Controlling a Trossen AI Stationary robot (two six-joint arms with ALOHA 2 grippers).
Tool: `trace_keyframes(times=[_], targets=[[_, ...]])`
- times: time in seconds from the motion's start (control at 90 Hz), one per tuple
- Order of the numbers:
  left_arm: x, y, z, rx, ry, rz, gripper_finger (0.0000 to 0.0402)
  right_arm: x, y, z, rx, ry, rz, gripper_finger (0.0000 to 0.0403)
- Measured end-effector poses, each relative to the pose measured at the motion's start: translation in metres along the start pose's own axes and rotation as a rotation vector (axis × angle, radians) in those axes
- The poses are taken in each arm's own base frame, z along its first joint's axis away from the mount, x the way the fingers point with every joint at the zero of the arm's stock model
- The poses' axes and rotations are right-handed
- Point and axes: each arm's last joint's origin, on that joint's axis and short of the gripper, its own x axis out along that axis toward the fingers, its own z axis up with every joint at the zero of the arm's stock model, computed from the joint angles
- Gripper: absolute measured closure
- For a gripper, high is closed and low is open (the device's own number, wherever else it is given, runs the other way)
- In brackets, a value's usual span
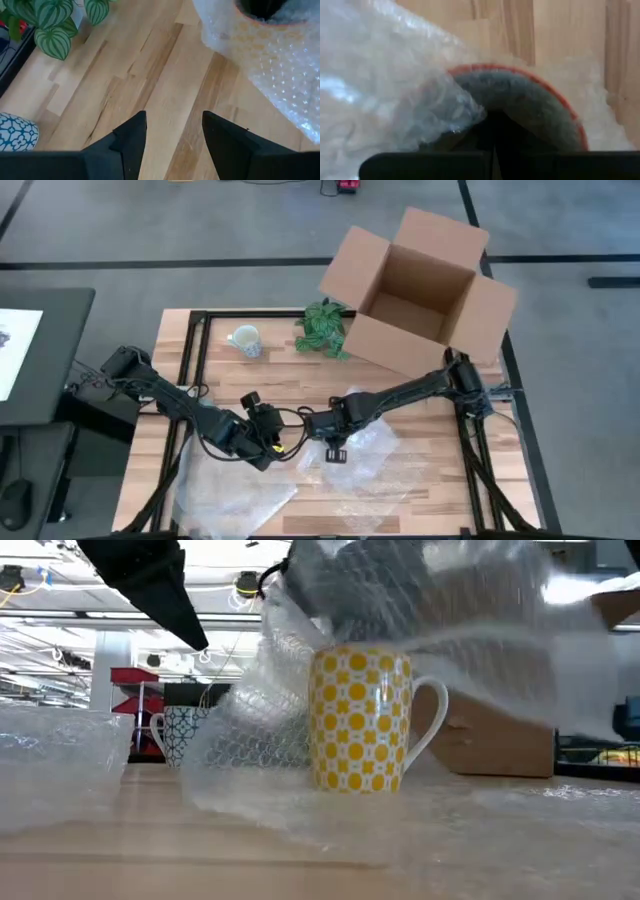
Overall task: Wrap mug
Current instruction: Wrap the yellow mug
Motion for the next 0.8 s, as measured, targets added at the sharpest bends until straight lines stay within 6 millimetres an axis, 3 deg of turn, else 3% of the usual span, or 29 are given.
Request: trace_keyframes(times=[0.211, 0.622, 0.8], targets=[[0.000, 0.000, 0.000, 0.000, -0.005, 0.004, 0.0229, -0.014, 0.001, 0.007, -0.009, 0.021, -0.005, 0.0403], [0.000, 0.000, 0.000, 0.001, -0.006, 0.004, 0.0229, -0.080, 0.012, 0.019, -0.021, 0.029, -0.028, 0.0403], [0.000, 0.000, 0.000, 0.002, -0.005, 0.002, 0.0229, -0.078, 0.024, 0.023, -0.022, -0.023, -0.029, 0.0403]])
